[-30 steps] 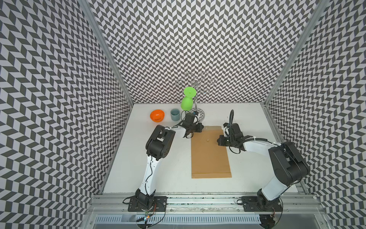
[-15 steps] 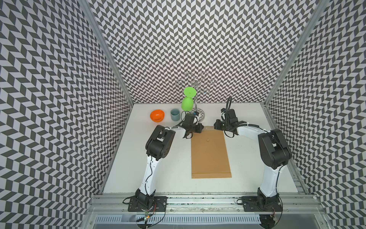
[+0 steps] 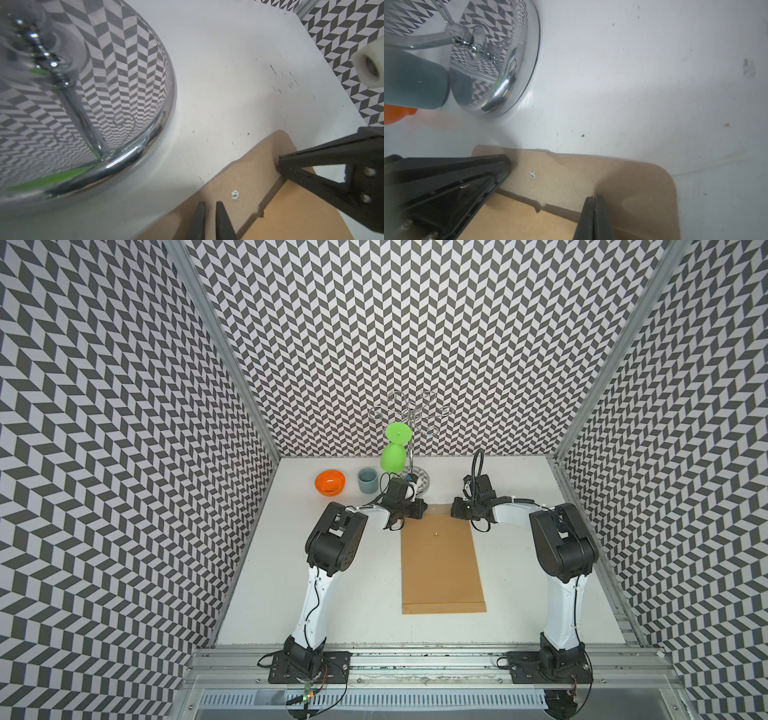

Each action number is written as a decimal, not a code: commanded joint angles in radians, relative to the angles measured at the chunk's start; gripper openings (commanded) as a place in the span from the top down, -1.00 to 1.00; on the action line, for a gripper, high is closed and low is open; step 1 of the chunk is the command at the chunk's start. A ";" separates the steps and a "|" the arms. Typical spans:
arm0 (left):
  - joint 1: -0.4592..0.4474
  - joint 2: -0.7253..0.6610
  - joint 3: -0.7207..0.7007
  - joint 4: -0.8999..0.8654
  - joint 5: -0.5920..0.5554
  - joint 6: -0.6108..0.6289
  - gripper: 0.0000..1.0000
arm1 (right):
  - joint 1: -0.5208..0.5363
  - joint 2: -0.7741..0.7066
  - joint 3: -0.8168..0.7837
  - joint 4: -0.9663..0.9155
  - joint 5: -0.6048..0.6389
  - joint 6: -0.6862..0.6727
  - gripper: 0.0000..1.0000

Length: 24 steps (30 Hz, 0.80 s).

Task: Open the file bag
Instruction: Place the file bag at the center of the board.

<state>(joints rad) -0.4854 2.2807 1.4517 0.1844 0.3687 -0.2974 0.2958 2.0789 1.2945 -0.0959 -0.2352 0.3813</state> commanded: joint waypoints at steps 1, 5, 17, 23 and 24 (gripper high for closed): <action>0.003 0.015 -0.014 -0.109 -0.004 0.025 0.72 | -0.009 0.046 -0.026 0.011 0.025 -0.018 1.00; 0.003 0.015 -0.017 -0.106 -0.001 0.027 0.72 | -0.015 0.063 -0.051 0.021 0.021 -0.011 1.00; 0.005 0.000 0.001 -0.110 -0.004 0.011 0.66 | -0.022 0.059 -0.027 -0.016 0.024 -0.007 1.00; 0.006 -0.026 0.039 -0.130 -0.005 0.000 0.62 | -0.024 0.048 0.005 -0.040 0.017 -0.005 1.00; 0.007 -0.031 0.039 -0.131 -0.005 0.000 0.62 | -0.024 0.049 0.013 -0.047 0.014 -0.005 1.00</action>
<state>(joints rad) -0.4835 2.2787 1.4765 0.1387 0.3717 -0.2893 0.2836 2.0899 1.2930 -0.0593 -0.2432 0.3782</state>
